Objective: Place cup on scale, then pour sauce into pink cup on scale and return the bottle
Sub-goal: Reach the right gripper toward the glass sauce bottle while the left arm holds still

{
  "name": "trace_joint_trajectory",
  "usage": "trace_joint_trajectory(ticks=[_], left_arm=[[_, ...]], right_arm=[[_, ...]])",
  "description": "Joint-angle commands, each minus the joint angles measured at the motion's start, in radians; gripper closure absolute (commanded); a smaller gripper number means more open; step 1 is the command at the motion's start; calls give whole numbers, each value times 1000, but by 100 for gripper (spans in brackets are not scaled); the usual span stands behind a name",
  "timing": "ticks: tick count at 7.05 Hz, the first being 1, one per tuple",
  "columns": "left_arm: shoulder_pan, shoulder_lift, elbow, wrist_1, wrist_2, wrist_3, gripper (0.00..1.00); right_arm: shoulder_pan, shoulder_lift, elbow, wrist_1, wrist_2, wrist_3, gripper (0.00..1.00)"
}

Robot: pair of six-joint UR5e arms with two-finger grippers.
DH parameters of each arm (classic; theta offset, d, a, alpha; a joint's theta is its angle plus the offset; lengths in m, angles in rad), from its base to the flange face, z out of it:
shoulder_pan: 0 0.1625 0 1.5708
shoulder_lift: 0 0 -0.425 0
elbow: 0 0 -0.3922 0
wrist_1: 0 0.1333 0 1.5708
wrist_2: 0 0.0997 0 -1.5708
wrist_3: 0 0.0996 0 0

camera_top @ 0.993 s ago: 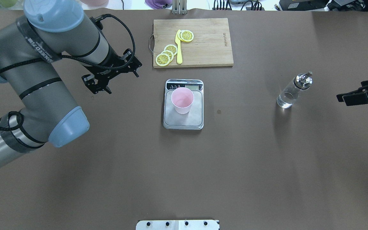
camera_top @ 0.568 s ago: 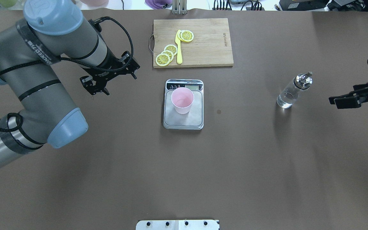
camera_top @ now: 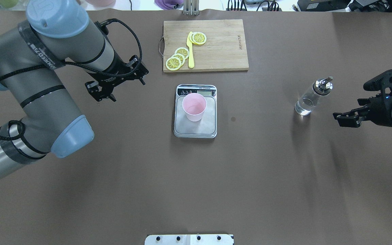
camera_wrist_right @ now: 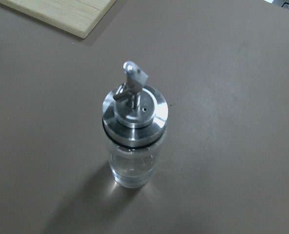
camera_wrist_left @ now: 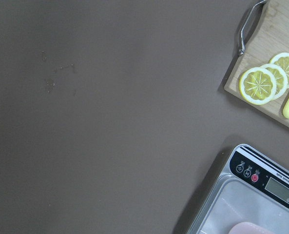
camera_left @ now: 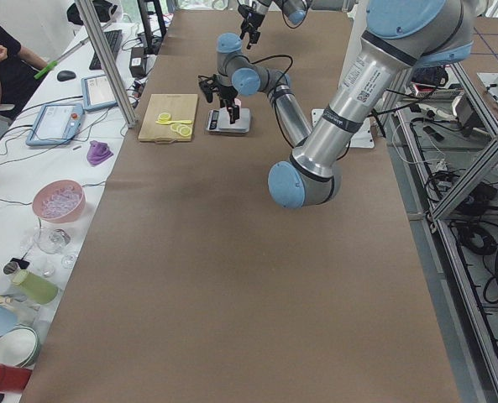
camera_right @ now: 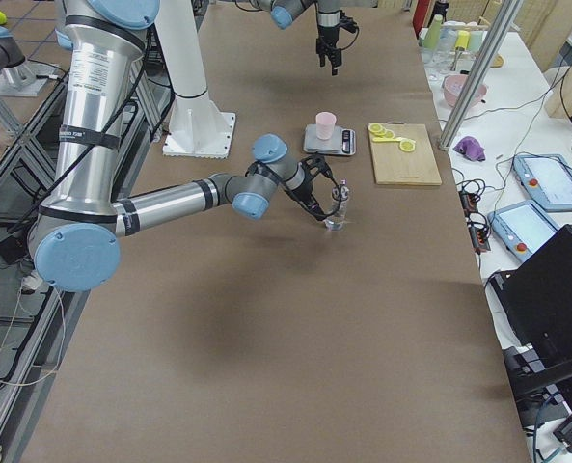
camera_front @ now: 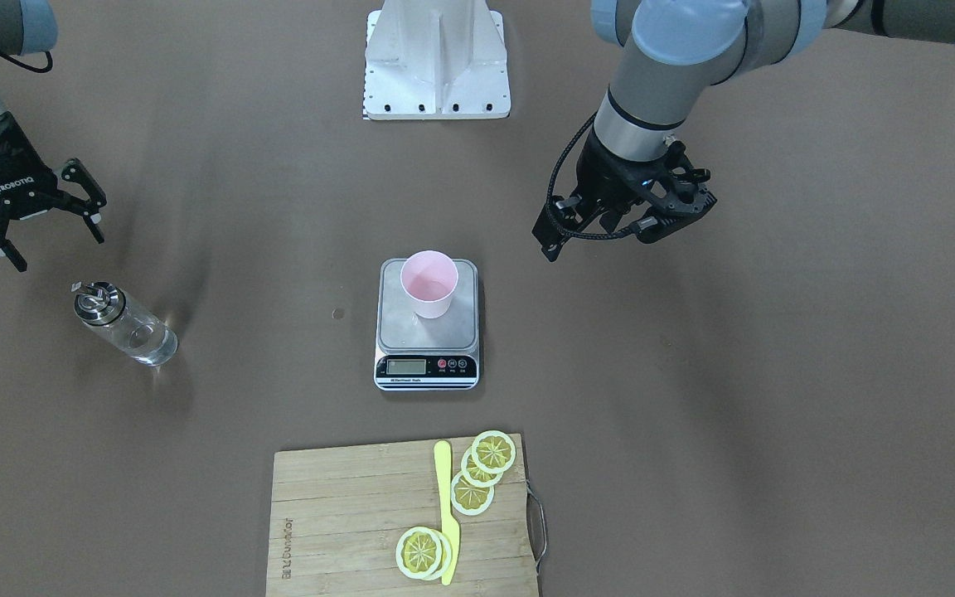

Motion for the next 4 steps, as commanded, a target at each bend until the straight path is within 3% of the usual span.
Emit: trace_joint_trajectory(ticks=[1,4], left_arm=[[0,0,6,0,0,7,1],[0,0,7,0,0,7,1]], right_arm=[[-61,40,-78,111,-103,74,1],[-114,56,-111,153,-168,84,0]])
